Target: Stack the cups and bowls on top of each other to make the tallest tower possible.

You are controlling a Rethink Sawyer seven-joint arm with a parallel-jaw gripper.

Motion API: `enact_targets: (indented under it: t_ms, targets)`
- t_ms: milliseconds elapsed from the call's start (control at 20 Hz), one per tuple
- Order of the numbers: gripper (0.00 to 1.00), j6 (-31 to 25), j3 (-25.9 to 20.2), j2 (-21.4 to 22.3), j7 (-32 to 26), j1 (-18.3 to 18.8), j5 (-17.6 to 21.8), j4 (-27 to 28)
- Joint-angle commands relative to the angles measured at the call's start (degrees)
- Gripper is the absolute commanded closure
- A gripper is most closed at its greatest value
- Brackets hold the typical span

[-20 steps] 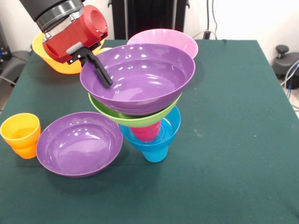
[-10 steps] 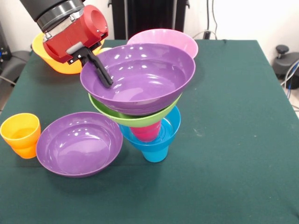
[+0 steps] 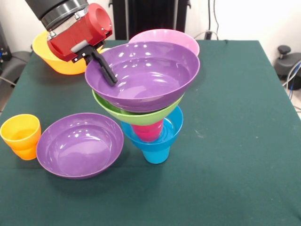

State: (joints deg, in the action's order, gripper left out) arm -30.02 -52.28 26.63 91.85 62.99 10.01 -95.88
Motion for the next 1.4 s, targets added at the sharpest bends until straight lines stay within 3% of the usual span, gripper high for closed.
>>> enact_targets:
  t_ms: [50, 950, 1400]
  targets:
    - [1.0, 2.0, 5.9, 0.0, 5.8, -3.0, 2.5, -5.9]
    - [1.0, 2.1, 6.3, -1.3, 4.0, -3.2, 3.1, -3.8]
    - [1.0, 1.9, 6.8, 0.1, 5.0, -3.4, 3.0, -4.8]
